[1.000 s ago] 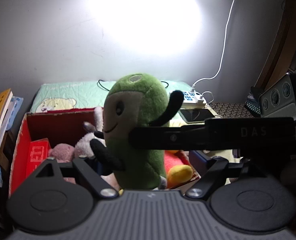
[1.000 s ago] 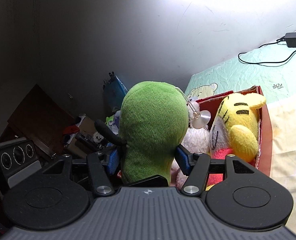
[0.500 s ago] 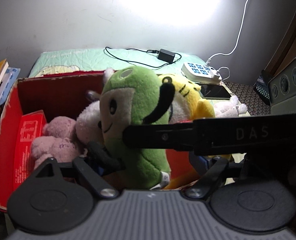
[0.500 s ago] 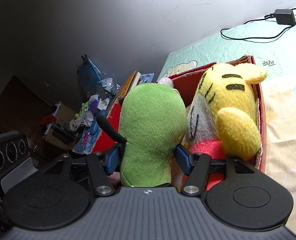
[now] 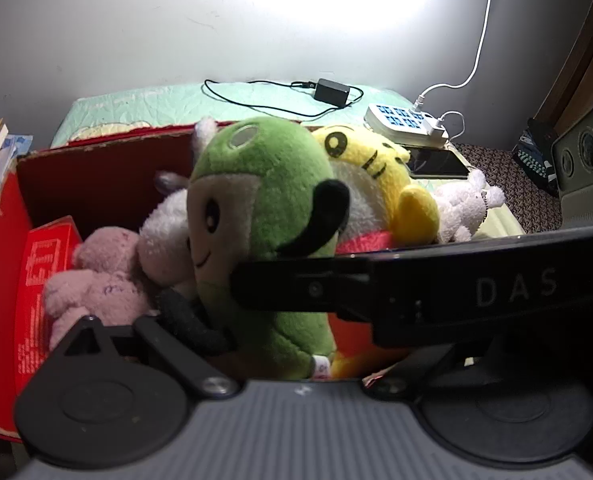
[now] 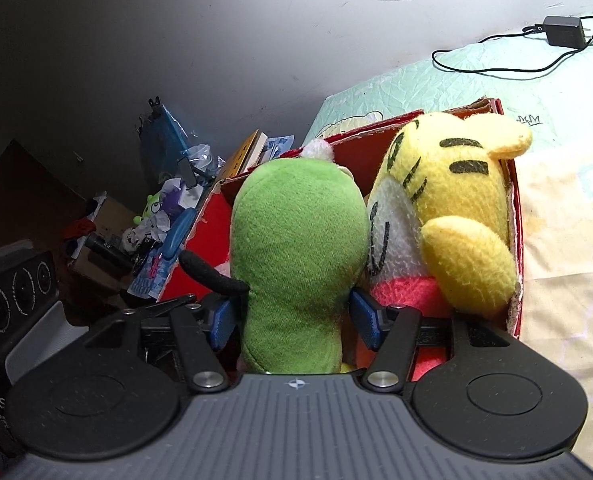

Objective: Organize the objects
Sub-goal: 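Lower the green plush into the red box beside the tiger plush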

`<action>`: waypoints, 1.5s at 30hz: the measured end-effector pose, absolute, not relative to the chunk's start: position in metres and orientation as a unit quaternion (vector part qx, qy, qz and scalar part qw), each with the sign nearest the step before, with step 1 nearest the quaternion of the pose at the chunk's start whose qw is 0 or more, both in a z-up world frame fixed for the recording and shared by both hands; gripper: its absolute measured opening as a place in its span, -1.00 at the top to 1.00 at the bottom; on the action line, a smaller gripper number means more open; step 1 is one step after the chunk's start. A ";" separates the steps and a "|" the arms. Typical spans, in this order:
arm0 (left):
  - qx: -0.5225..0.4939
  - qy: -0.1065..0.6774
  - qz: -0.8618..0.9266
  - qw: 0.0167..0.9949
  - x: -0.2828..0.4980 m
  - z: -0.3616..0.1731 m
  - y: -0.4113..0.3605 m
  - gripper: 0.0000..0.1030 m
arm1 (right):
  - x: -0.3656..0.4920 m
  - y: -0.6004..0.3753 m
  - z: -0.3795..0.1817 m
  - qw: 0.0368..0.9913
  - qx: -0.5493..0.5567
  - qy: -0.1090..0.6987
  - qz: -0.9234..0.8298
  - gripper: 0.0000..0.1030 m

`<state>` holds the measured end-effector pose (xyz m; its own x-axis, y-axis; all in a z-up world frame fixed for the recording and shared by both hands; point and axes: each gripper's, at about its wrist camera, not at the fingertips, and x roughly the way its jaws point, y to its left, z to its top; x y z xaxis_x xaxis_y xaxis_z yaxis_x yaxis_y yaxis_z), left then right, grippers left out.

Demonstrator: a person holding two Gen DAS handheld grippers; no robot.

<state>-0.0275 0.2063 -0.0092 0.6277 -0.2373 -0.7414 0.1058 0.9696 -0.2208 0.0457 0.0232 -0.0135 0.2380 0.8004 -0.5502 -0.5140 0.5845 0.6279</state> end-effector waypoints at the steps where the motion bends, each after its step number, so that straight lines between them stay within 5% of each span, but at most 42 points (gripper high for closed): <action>1: -0.078 0.422 -0.095 0.898 -0.027 -0.009 0.206 -0.84 | 0.046 0.022 -0.013 0.769 0.163 0.447 0.426 -0.20; 45: -0.064 0.471 -0.049 0.878 -0.019 -0.018 0.199 -0.96 | 0.029 0.013 -0.008 0.808 0.160 0.410 0.393 -0.05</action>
<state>-0.0190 0.1991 -0.0185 0.5506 -0.1470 -0.8217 0.0265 0.9870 -0.1588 0.0289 0.0127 -0.0077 0.3557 0.7656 -0.5360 -0.5030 0.6402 0.5806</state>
